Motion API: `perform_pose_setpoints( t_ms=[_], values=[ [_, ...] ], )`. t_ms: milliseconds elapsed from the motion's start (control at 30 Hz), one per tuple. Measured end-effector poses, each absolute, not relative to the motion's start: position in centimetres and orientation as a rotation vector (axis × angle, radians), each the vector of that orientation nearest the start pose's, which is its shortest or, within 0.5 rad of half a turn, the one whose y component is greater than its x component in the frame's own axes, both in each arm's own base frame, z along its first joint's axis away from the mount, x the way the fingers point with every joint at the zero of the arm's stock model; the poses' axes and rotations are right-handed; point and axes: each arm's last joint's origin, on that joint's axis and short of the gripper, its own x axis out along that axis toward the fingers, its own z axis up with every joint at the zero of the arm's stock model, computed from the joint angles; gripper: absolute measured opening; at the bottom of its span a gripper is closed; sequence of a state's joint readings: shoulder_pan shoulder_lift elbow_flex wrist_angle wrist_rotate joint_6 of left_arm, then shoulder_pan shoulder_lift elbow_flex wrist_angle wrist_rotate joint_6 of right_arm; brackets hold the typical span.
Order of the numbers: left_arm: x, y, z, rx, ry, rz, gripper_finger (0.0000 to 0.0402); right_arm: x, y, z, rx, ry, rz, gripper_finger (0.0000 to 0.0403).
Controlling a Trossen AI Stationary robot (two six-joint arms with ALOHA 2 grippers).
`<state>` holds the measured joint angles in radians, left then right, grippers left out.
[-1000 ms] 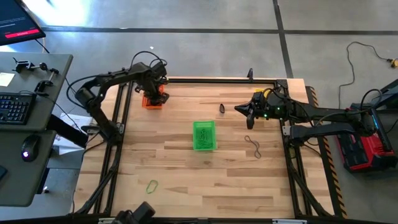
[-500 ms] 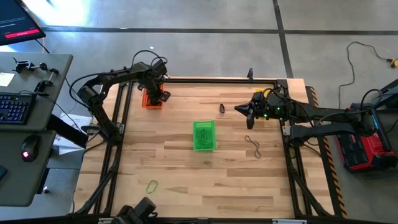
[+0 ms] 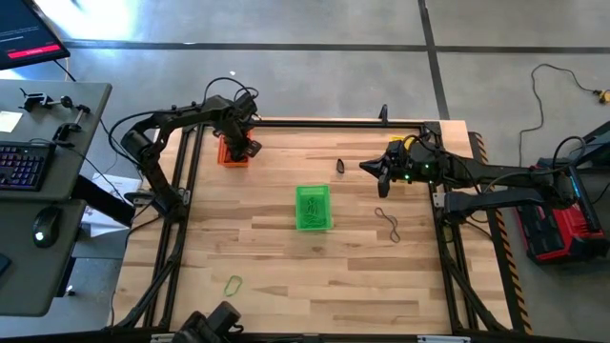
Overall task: Sort rubber bands into baskets
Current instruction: Put the black rubber band into the orange bin, then put the purple rubber band into the yellow bin
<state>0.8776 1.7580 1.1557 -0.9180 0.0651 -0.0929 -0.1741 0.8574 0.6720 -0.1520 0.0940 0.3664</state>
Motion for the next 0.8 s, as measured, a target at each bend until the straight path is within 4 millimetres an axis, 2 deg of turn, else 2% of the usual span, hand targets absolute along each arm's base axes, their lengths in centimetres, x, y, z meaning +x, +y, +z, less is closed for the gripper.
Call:
perform_pose_setpoints(
  t_ms=[333,533,700,800],
  values=[
    [19.7,23.7,18.0,-0.708,1.4,0.725,0.0152,18.7,-3.6,28.5,0.374,0.286,-0.326,0.0],
    [19.6,23.3,18.5,-0.631,1.438,0.715,0.016,18.7,-3.6,28.5,0.372,0.284,-0.334,0.0],
    [20.0,21.8,21.5,-0.544,1.335,0.706,0.0132,18.7,-3.6,28.5,0.392,0.279,-0.346,0.0],
    [20.3,20.0,24.1,-0.469,1.246,0.685,0.0109,18.7,-3.6,28.5,0.392,0.278,-0.352,0.0]
  ],
)
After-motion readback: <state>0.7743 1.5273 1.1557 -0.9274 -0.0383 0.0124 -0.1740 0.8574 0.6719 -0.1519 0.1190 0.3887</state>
